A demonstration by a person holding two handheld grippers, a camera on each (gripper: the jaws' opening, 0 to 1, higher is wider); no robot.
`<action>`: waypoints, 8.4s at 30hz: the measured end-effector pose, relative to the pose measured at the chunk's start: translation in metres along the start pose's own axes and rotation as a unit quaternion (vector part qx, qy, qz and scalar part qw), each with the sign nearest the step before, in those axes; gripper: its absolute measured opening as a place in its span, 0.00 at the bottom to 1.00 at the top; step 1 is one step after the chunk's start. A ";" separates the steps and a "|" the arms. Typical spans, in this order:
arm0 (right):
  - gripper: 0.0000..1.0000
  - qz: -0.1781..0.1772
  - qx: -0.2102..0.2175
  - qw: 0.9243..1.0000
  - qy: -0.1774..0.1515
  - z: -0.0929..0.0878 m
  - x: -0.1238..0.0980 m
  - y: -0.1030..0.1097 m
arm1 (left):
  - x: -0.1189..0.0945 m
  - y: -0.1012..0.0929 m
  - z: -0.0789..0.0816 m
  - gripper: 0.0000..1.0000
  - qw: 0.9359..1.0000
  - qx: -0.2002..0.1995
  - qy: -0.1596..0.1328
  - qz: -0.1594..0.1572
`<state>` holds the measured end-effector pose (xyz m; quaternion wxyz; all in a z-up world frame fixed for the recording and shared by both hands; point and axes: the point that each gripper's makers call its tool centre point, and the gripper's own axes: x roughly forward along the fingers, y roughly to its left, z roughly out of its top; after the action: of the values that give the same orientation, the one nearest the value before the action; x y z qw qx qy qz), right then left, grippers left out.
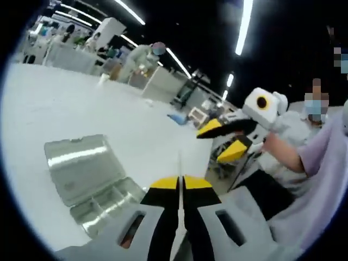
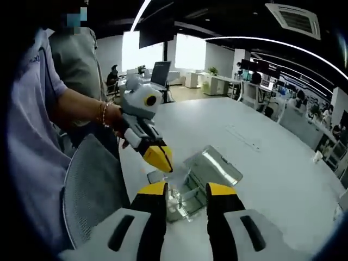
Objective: Insert the divider into the dual guide fixture by aligning both edges with the guide slots and pushing it downward to the bottom, including one-sided entry, uneven engagement, binding, and posture correction.
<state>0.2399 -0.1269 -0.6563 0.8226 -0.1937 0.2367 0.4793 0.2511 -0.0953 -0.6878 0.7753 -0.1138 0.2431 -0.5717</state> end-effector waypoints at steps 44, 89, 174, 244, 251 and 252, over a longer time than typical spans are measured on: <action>0.00 0.173 -0.169 0.948 0.209 -0.044 0.031 0.033 | 0.024 -0.029 -0.027 0.00 0.957 0.249 0.134 -0.061; 0.00 0.173 -0.156 0.944 0.233 -0.024 0.051 0.018 | -0.037 -0.002 -0.017 0.24 0.979 0.198 0.028 0.041; 0.00 0.188 -0.189 0.891 0.366 -0.098 0.096 -0.008 | -0.105 0.009 -0.018 0.36 0.985 0.116 -0.042 0.119; 0.00 0.199 -0.178 0.873 0.408 -0.131 0.116 -0.005 | -0.112 0.019 -0.006 0.35 0.983 0.114 -0.059 0.128; 0.00 0.200 -0.176 0.872 0.411 -0.134 0.118 -0.003 | -0.116 0.020 -0.006 0.35 0.983 0.114 -0.060 0.132; 0.00 0.200 -0.176 0.872 0.411 -0.134 0.118 -0.003 | -0.116 0.021 -0.006 0.35 0.983 0.114 -0.060 0.133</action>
<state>0.2657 -0.1187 -0.8329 0.4903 -0.4629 0.4990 0.5443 0.2390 0.0217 -0.6736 0.8656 -0.0250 0.1422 -0.4795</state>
